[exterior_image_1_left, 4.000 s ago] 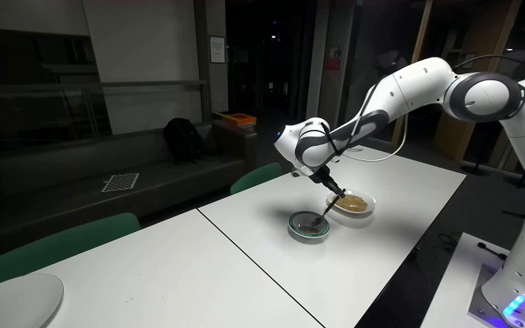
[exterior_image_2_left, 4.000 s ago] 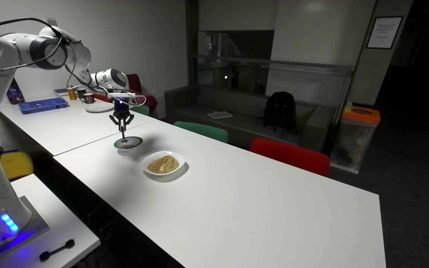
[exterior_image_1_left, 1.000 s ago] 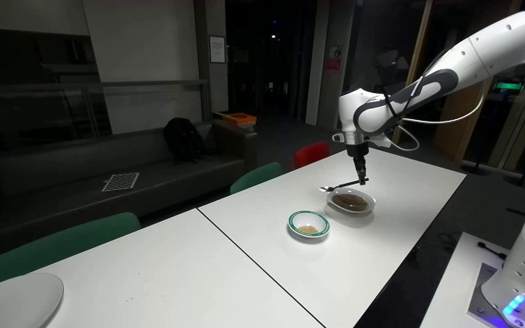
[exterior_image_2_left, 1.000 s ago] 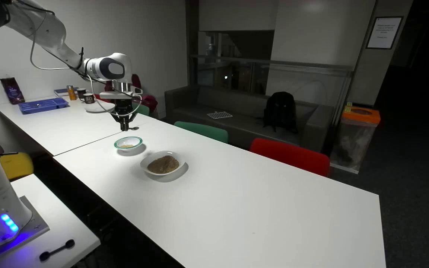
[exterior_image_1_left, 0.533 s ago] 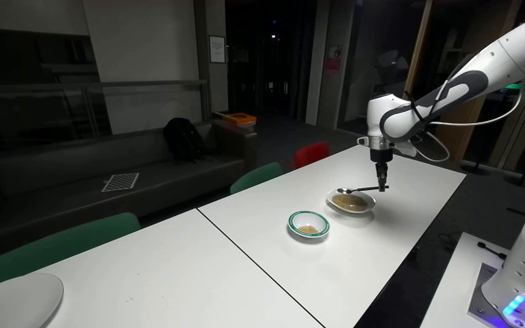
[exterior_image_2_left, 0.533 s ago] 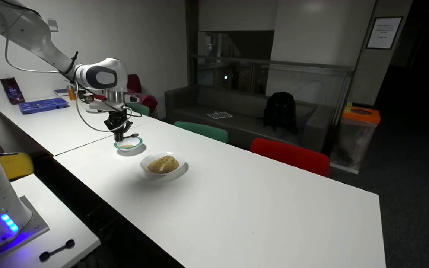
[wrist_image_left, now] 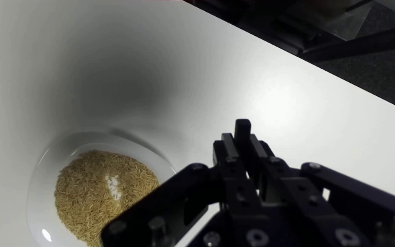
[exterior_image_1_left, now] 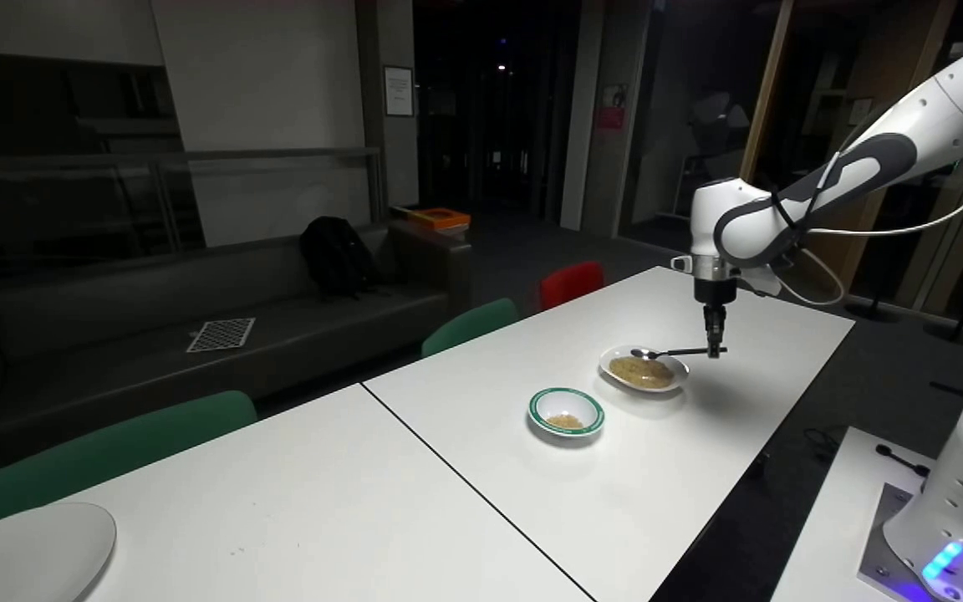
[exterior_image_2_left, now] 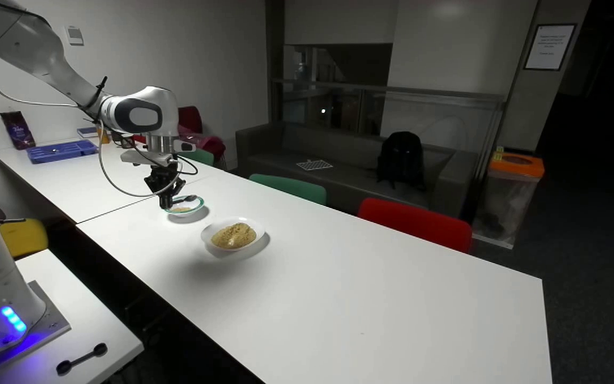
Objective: Spoon some contents from the white bowl into the green bowl twice
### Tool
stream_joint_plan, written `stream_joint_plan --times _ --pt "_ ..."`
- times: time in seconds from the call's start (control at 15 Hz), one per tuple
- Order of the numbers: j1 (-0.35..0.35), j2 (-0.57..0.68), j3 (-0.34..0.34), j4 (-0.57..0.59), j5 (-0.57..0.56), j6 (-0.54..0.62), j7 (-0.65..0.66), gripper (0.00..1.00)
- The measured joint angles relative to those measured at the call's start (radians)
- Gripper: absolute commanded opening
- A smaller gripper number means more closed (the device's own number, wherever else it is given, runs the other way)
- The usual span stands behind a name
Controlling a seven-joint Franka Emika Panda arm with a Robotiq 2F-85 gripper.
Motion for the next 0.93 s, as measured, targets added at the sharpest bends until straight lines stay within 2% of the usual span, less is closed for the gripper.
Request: stream_joint_plan --times 0.27,0.33,0.67,0.93 --pt "0.0 0.0 0.0 0.0 0.0 0.0 0.0 0.11" --pt "0.0 0.0 0.0 0.0 0.0 0.0 0.0 0.03" --pt "0.0 0.01 -0.002 0.005 0.0 0.0 0.001 0.03" --pt "-0.009 0.04 -0.035 0.024 0.0 0.0 0.001 0.03"
